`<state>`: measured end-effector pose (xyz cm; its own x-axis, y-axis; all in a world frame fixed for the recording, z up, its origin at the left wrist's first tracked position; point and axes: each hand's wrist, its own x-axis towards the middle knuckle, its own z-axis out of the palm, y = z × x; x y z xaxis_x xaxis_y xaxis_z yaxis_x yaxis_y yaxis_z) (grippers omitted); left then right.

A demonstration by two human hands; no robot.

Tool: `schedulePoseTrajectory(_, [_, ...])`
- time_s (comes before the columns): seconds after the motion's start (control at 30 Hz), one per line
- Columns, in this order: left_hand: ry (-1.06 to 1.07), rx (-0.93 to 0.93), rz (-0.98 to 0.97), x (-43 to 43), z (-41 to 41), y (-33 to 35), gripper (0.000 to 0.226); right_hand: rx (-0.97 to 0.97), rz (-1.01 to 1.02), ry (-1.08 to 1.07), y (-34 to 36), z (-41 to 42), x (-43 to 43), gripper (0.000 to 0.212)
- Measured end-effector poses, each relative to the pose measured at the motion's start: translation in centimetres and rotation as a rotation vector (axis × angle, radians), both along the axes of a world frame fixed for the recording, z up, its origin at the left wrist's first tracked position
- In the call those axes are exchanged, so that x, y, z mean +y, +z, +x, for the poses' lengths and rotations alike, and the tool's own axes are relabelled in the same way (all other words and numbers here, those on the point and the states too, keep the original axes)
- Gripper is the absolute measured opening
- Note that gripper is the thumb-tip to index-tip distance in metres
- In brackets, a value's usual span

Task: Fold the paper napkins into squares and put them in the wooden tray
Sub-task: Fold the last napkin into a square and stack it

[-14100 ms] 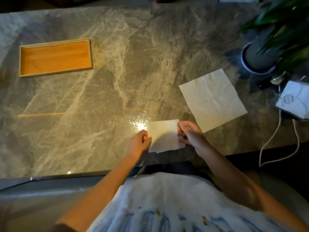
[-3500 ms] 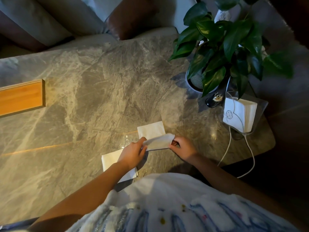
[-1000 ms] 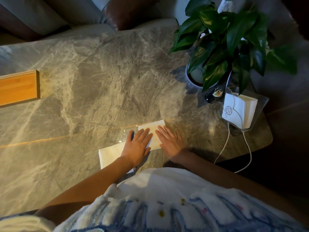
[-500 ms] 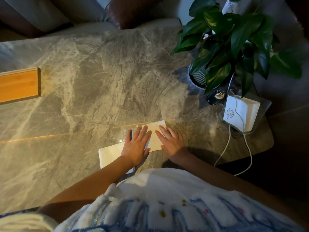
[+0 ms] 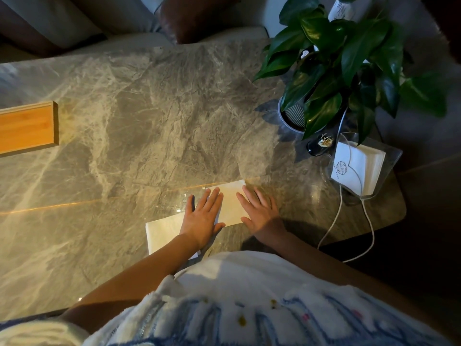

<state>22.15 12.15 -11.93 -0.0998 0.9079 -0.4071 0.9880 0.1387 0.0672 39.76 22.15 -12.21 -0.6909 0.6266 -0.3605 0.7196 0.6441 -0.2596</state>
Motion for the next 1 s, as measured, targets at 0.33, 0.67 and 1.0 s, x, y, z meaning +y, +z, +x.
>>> schedulePoseTrajectory(0.33, [0.04,0.004,-0.031,0.1,-0.9,0.6,0.079,0.044,0.055,-0.067,0.4,2.2,0.4,0.066])
schedulePoseTrajectory(0.67, [0.274,-0.2,0.12,0.2,-0.3,3.1,0.077,0.456,-0.194,-0.461,2.1,2.0,1.2,0.039])
schedulePoseTrajectory(1.0, [0.489,-0.325,-0.152,1.6,0.3,4.5,0.078,0.323,-0.187,-0.22,3.0,0.8,2.0,0.041])
